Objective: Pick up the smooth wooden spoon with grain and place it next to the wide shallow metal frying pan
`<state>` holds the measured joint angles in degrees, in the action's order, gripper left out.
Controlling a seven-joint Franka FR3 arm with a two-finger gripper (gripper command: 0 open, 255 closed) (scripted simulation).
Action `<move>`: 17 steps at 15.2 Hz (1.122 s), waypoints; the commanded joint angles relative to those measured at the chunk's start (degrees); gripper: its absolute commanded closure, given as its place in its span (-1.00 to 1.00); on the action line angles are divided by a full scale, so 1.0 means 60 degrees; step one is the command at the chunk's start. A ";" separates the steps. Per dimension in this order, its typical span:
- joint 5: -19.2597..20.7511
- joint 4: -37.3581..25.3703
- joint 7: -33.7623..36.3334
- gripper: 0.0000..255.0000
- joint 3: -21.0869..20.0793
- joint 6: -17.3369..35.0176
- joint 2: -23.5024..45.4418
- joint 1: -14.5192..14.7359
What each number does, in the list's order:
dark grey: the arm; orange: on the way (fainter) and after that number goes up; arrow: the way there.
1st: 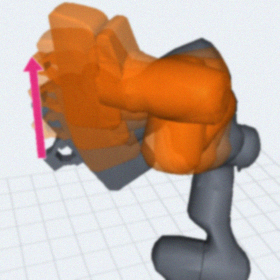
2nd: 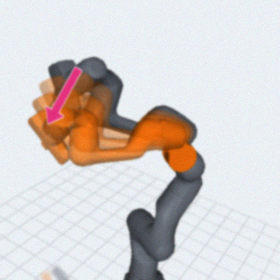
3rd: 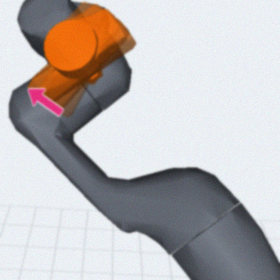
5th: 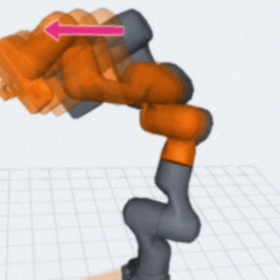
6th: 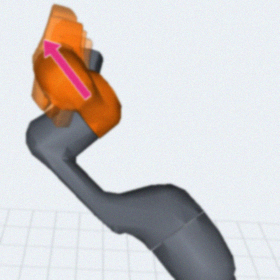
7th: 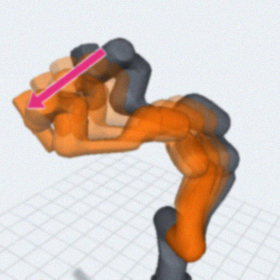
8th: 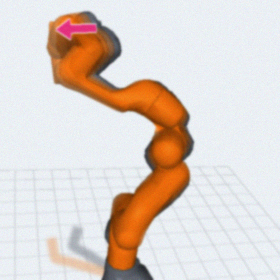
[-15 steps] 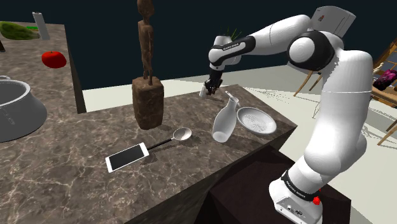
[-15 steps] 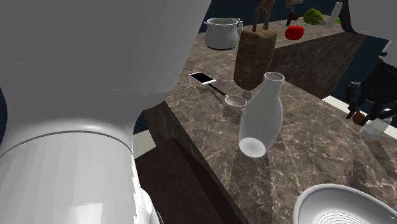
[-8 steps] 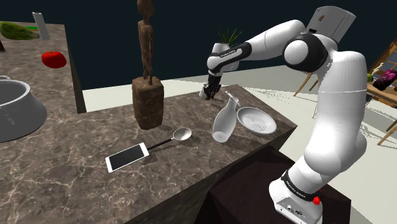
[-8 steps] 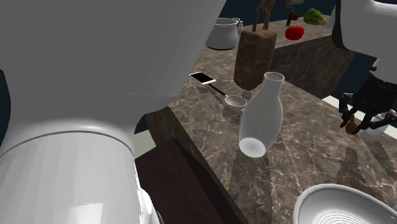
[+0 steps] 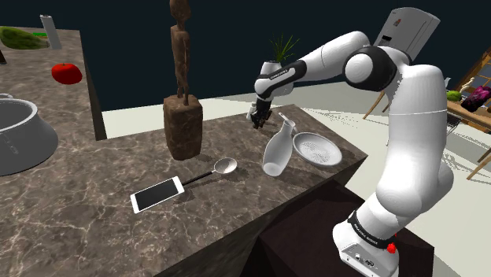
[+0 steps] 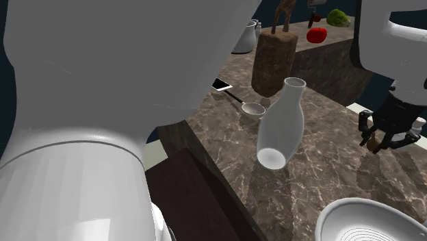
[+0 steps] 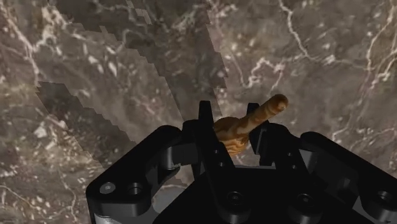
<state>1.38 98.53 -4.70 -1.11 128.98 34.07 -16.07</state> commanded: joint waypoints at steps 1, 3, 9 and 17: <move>-0.0003 -0.0027 0.0000 1.00 -0.0008 0.0021 0.0080 0.0008; -0.0003 -0.0027 0.0000 1.00 -0.0008 0.0021 0.0081 0.0008; -0.0003 0.0005 0.0000 -1.00 -0.0008 0.0036 0.0064 0.0007; -0.0024 -0.0328 -0.0013 -1.00 -0.0022 -0.0914 -0.0554 0.0005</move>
<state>1.26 96.71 -4.66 -1.26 124.19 31.22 -15.95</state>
